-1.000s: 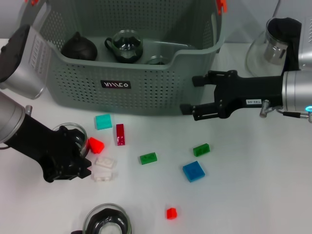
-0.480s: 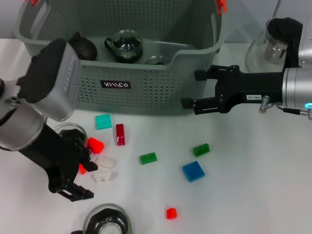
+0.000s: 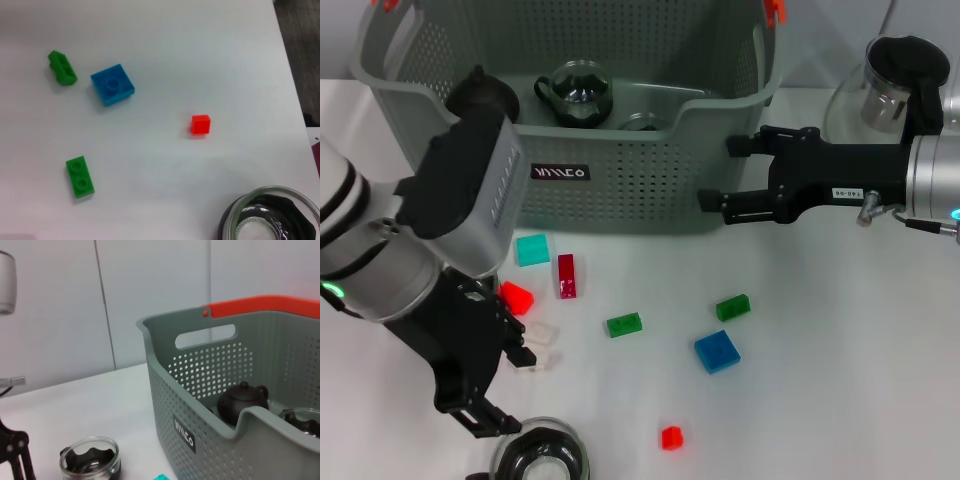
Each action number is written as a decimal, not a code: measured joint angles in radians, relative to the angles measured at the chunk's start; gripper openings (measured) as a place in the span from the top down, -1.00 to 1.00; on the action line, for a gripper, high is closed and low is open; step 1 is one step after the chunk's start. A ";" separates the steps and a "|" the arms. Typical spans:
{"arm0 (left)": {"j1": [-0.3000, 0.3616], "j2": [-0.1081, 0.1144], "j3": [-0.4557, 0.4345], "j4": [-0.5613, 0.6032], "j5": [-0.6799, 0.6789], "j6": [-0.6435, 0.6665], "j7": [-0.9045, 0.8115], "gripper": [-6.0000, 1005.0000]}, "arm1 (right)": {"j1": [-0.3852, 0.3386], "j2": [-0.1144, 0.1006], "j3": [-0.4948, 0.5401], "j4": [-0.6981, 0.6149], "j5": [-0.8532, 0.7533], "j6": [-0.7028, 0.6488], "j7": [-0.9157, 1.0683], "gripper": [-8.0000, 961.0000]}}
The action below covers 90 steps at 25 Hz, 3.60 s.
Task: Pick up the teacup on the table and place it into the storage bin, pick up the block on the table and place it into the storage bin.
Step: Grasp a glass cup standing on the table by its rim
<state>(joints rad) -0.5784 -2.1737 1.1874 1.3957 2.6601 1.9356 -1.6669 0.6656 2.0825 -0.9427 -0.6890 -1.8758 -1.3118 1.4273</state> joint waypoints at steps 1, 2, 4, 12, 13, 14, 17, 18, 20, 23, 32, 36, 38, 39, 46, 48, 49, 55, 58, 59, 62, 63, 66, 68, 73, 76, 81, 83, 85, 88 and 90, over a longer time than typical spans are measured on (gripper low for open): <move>-0.001 0.000 0.006 -0.003 -0.001 -0.003 -0.001 -0.40 | 0.000 0.000 0.000 0.000 0.000 0.002 0.000 -0.97; -0.002 0.000 0.010 -0.009 -0.001 -0.005 -0.001 -0.40 | 0.000 0.001 0.001 0.001 0.000 0.003 0.000 -0.97; -0.004 0.000 0.022 -0.020 -0.001 -0.012 -0.002 -0.40 | 0.000 0.002 0.001 0.001 0.001 0.005 -0.001 -0.97; 0.002 -0.001 0.079 -0.051 -0.004 -0.059 -0.005 -0.40 | 0.000 0.004 0.010 0.014 0.003 0.010 -0.017 -0.97; 0.002 -0.001 0.087 -0.059 -0.004 -0.066 -0.007 -0.40 | 0.000 0.004 0.010 0.016 0.003 0.010 -0.020 -0.97; 0.002 -0.001 0.091 -0.063 -0.004 -0.069 -0.007 -0.39 | 0.000 0.004 0.009 0.017 0.003 0.010 -0.022 -0.97; 0.001 -0.001 0.094 -0.064 -0.016 -0.064 -0.008 -0.39 | 0.001 0.004 0.004 0.017 0.003 -0.017 -0.029 -0.97; 0.000 -0.001 0.093 -0.062 -0.022 -0.058 -0.008 -0.39 | 0.001 0.004 0.004 0.016 0.003 -0.033 -0.031 -0.96; -0.002 0.001 0.090 -0.057 -0.029 -0.048 -0.008 -0.39 | 0.004 0.001 0.004 0.012 0.003 -0.077 -0.033 -0.97; -0.002 0.002 0.087 -0.053 -0.030 -0.041 -0.008 -0.39 | 0.005 -0.006 0.003 0.010 -0.001 -0.117 -0.027 -0.97; 0.002 0.002 0.090 -0.060 -0.029 -0.048 -0.011 -0.39 | 0.027 -0.001 0.001 0.018 -0.071 -0.190 -0.010 -0.97; 0.002 0.001 0.095 -0.063 -0.022 -0.056 -0.016 -0.38 | 0.032 0.005 0.000 0.018 -0.079 -0.180 -0.007 -0.97; 0.002 0.000 0.096 -0.066 -0.021 -0.057 -0.017 -0.38 | 0.032 0.006 0.000 0.018 -0.078 -0.176 -0.007 -0.96; 0.002 0.000 0.096 -0.067 -0.020 -0.057 -0.017 -0.38 | 0.032 0.006 0.000 0.018 -0.078 -0.175 -0.007 -0.97; 0.001 0.001 0.115 -0.093 -0.009 -0.081 -0.021 -0.38 | 0.042 0.011 -0.002 0.025 -0.079 -0.156 -0.010 -0.97; 0.002 0.002 0.131 -0.107 0.003 -0.099 -0.024 -0.38 | 0.052 0.012 -0.002 0.039 -0.080 -0.155 -0.013 -0.97; 0.002 0.002 0.141 -0.114 0.008 -0.107 -0.026 -0.38 | 0.054 0.012 -0.002 0.043 -0.081 -0.154 -0.014 -0.97; 0.002 0.002 0.158 -0.130 0.009 -0.121 -0.028 -0.38 | 0.057 0.011 -0.002 0.053 -0.082 -0.138 -0.016 -0.97; 0.001 0.002 0.159 -0.145 0.009 -0.127 -0.029 -0.38 | 0.055 0.011 -0.001 0.054 -0.082 -0.135 -0.016 -0.97; 0.000 0.002 0.160 -0.149 0.009 -0.129 -0.028 -0.38 | 0.054 0.011 -0.001 0.055 -0.082 -0.133 -0.016 -0.97; 0.000 0.001 0.165 -0.154 0.009 -0.137 -0.029 -0.38 | 0.052 0.010 -0.001 0.056 -0.082 -0.129 -0.016 -0.97; 0.000 0.001 0.167 -0.155 0.008 -0.139 -0.029 -0.38 | 0.052 0.010 -0.001 0.056 -0.082 -0.129 -0.016 -0.97; 0.001 0.000 0.170 -0.161 0.006 -0.148 -0.030 -0.38 | 0.051 0.010 -0.001 0.056 -0.079 -0.125 -0.016 -0.97; 0.002 0.000 0.170 -0.163 0.003 -0.150 -0.030 -0.38 | 0.050 0.010 0.000 0.055 -0.077 -0.124 -0.016 -0.97; 0.002 -0.001 0.170 -0.164 0.002 -0.152 -0.030 -0.38 | 0.049 0.010 0.006 0.055 -0.076 -0.124 -0.016 -0.97; -0.001 -0.001 0.170 -0.164 0.000 -0.157 -0.035 -0.38 | 0.049 0.010 0.009 0.056 -0.075 -0.124 -0.016 -0.97; -0.015 0.000 0.170 -0.180 0.000 -0.166 -0.041 -0.37 | 0.049 0.010 0.012 0.056 -0.074 -0.124 -0.015 -0.97; -0.022 0.001 0.170 -0.191 0.000 -0.172 -0.044 -0.29 | 0.049 0.010 0.016 0.055 -0.073 -0.124 -0.013 -0.97; -0.023 0.001 0.174 -0.194 -0.001 -0.173 -0.043 -0.15 | 0.048 0.009 0.023 0.054 -0.072 -0.124 -0.012 -0.97; -0.023 0.000 0.188 -0.195 -0.002 -0.171 -0.043 0.07 | 0.048 0.009 0.033 0.053 -0.072 -0.128 -0.011 -0.97; -0.023 -0.001 0.195 -0.195 -0.007 -0.166 -0.043 0.26 | 0.047 0.008 0.037 0.052 -0.072 -0.131 -0.011 -0.97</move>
<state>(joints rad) -0.6013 -2.1746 1.3820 1.2010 2.6526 1.7694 -1.7098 0.7127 2.0909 -0.9054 -0.6367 -1.9480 -1.4425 1.4159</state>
